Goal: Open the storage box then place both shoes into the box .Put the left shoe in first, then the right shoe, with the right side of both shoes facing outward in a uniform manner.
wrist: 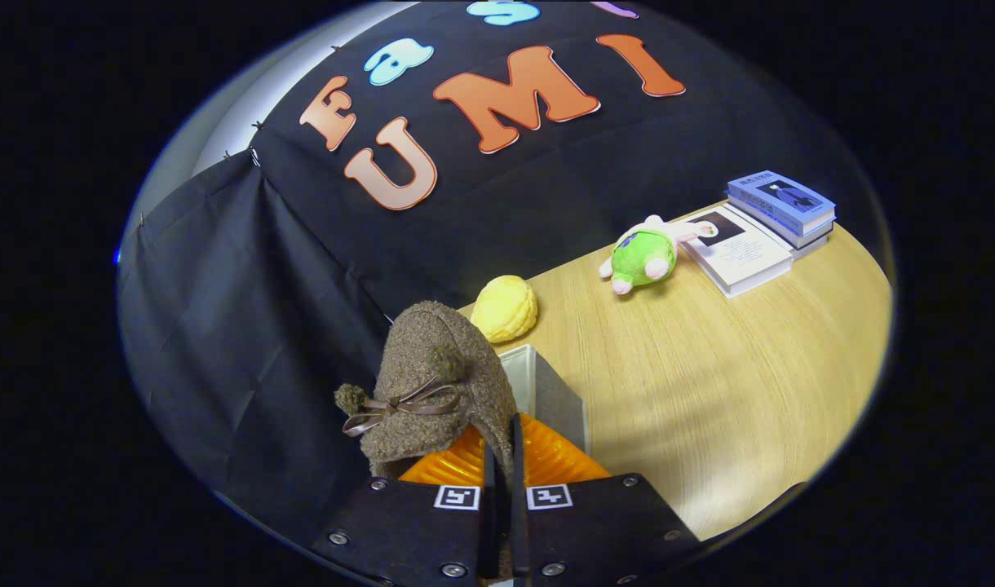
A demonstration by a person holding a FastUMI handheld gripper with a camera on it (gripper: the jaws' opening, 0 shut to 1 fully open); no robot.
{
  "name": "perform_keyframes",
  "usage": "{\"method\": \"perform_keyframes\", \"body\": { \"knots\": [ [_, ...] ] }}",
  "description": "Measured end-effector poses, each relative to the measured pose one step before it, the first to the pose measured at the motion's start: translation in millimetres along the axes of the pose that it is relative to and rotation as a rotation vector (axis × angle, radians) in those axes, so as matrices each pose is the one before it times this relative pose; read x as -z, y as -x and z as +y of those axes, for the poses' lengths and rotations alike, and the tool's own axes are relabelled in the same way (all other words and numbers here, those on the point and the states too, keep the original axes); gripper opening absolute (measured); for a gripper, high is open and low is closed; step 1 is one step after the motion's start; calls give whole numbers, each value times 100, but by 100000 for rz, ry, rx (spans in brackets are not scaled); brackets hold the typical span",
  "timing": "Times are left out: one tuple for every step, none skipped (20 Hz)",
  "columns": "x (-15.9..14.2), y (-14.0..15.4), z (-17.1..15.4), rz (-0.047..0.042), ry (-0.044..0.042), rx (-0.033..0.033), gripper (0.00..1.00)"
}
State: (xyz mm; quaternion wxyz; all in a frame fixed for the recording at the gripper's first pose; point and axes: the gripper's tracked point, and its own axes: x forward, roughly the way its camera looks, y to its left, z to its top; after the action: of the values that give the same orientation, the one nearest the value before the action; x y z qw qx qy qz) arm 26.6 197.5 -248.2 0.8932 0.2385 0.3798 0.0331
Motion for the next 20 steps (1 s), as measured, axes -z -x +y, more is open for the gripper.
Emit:
{"method": "perform_keyframes", "body": {
  "knots": [
    [284, -417, 265, 559, 200, 597, 7],
    [347, -592, 123, 829, 650, 1001, 7],
    [438, -696, 249, 891, 761, 1213, 6],
    [575, -625, 167, 1355, 725, 1104, 6],
    [687, -710, 89, 1696, 1135, 533, 7],
    [907, -517, 129, 2772, 1344, 391, 7],
    [771, -606, 196, 2017, 888, 347, 7],
    [557, -550, 155, 1678, 689, 516, 7],
    [428, -468, -111, 1126, 504, 1104, 7],
    [308, -462, -213, 635, 480, 2293, 7],
    [202, -385, -568, 88, 372, 3423, 6],
    [295, -240, -522, 766, 586, 3738, 6],
    [-119, -16, -17, -853, 745, 1727, 10],
    [-73, -138, 292, -865, 165, 206, 11],
    [6, 327, 182, -657, -40, 293, 14],
    [-15, 226, 20, -561, 375, 1440, 17],
    [-259, 139, -30, -1302, 192, 320, 21],
    [-21, 348, -75, -466, 254, 428, 25],
    [-87, 362, -57, -671, -676, -481, 29],
    [-98, 266, -165, -222, -155, -420, 31]
  ]
}}
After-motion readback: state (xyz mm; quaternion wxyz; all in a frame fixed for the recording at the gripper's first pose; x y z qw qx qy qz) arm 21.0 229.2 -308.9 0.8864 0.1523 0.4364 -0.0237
